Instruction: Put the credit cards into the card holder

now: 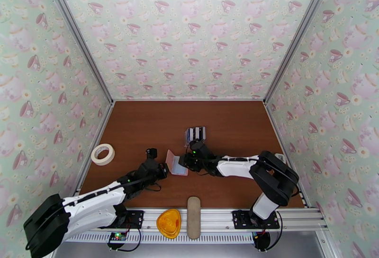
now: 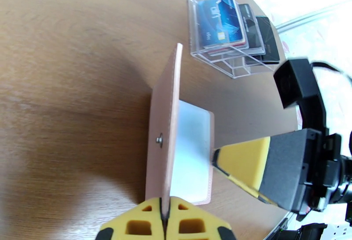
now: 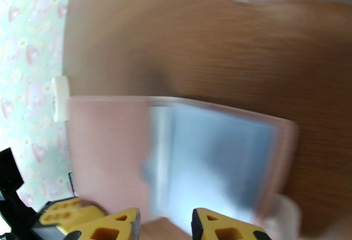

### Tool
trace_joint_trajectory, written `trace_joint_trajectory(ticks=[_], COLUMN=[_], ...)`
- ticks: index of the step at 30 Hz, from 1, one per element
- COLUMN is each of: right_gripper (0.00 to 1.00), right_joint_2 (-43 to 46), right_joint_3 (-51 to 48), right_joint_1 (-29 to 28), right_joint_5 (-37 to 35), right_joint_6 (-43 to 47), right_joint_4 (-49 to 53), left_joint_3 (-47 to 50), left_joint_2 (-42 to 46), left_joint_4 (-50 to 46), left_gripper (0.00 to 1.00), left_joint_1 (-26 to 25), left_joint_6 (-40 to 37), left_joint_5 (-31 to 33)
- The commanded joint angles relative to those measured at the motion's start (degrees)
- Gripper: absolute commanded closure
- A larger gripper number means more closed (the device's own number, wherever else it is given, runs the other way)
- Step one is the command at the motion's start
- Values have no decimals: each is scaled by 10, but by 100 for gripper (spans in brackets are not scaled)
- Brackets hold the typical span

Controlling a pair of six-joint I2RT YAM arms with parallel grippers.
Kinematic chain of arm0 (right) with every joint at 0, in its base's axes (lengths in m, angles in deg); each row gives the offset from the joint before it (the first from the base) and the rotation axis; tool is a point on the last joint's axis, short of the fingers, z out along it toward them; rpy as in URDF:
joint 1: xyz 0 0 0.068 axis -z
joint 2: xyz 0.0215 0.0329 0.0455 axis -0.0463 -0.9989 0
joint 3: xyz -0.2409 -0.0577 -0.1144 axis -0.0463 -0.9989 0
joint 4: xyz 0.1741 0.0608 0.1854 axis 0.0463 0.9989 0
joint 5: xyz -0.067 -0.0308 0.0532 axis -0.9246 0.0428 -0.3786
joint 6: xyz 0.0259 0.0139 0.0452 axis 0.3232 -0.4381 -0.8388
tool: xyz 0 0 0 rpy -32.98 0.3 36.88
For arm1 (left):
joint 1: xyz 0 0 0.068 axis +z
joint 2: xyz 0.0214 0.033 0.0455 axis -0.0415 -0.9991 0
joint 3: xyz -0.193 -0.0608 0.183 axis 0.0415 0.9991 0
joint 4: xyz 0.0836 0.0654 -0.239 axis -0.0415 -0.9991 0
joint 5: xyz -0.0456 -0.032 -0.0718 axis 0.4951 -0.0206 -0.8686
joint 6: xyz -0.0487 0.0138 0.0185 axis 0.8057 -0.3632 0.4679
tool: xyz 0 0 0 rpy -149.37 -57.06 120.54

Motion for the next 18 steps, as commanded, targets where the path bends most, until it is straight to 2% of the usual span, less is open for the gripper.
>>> trace_joint_trajectory(ticks=[1,6,13,18], right_gripper=[63,63,63,63], right_joint_2=[21,28,17,7], right_joint_3=[-15,-35,-47,-54], right_joint_1=[3,21,35,41], right_joint_5=[2,0,2,6], right_joint_6=[14,13,19,20], right_joint_4=[-2,-16,-21,-28], left_joint_3=[10,13,12,10], left_joint_2=[10,5,2,-1], left_joint_4=[-2,0,-8,-14], left_gripper=[94,90,71,65], left_joint_1=[-3,1,16,35], left_joint_6=[9,4,-17,-40], left_joint_5=[19,23,21,16])
